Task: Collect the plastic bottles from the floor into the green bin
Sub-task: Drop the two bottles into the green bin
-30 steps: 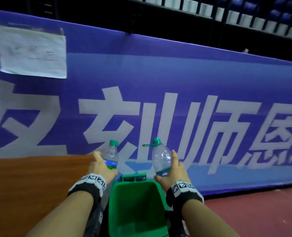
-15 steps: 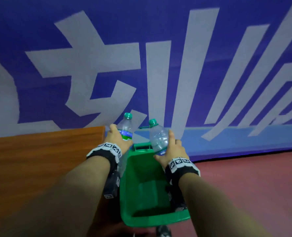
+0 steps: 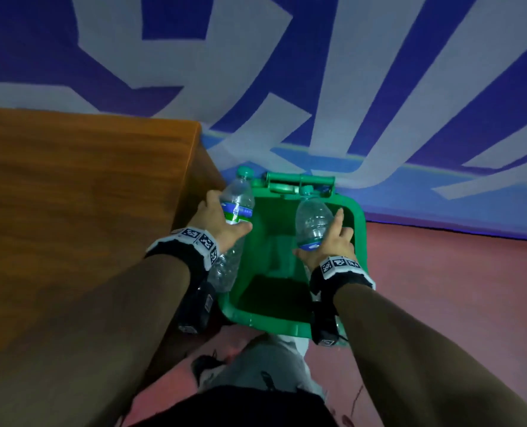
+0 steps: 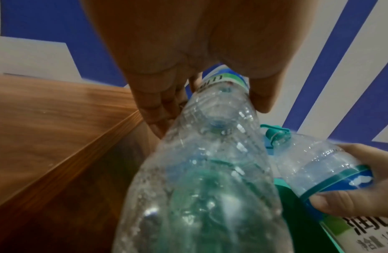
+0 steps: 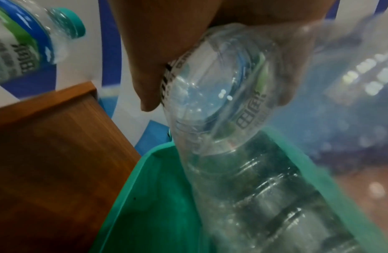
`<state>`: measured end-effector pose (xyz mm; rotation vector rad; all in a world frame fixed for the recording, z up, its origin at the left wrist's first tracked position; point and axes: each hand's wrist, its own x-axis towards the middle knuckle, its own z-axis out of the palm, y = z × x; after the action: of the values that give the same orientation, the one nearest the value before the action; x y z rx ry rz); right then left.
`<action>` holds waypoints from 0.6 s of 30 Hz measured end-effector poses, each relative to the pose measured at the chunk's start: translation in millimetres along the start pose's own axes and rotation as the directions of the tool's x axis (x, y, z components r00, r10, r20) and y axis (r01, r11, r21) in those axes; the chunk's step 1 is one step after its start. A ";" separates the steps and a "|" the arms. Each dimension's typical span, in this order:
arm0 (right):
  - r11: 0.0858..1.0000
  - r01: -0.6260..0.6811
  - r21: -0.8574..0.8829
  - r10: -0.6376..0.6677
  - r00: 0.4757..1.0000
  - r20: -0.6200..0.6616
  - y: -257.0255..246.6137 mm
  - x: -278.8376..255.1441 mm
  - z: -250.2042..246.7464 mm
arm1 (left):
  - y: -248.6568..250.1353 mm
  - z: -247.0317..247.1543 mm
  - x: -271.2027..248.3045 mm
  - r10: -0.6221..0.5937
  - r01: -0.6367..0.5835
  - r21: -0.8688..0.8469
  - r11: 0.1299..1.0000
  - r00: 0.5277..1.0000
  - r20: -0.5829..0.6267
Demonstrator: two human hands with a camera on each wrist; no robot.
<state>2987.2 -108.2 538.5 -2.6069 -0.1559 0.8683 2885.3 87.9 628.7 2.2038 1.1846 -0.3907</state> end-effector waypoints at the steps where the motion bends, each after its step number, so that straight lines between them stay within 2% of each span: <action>1: 1.000 -0.006 -0.015 0.006 1.000 0.012 1.7 4.4 3.2 | -3.9 2.7 2.5 -0.017 0.017 -0.002 1.000 1.000 0.003; 7: 0.992 -0.070 -0.102 0.073 0.997 0.025 6.9 15.3 18.9 | -18.5 28.1 1.8 -0.096 0.097 -0.013 0.995 0.995 0.026; 18: 0.998 -0.006 -0.062 0.002 0.998 -0.070 21.9 3.7 0.7 | 8.3 42.9 -10.4 -0.035 0.035 -0.003 0.999 0.998 0.052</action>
<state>2989.4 -127.3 527.4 -2.6917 -0.1613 0.7844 2887.4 50.6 603.7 2.1593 1.1968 -0.4566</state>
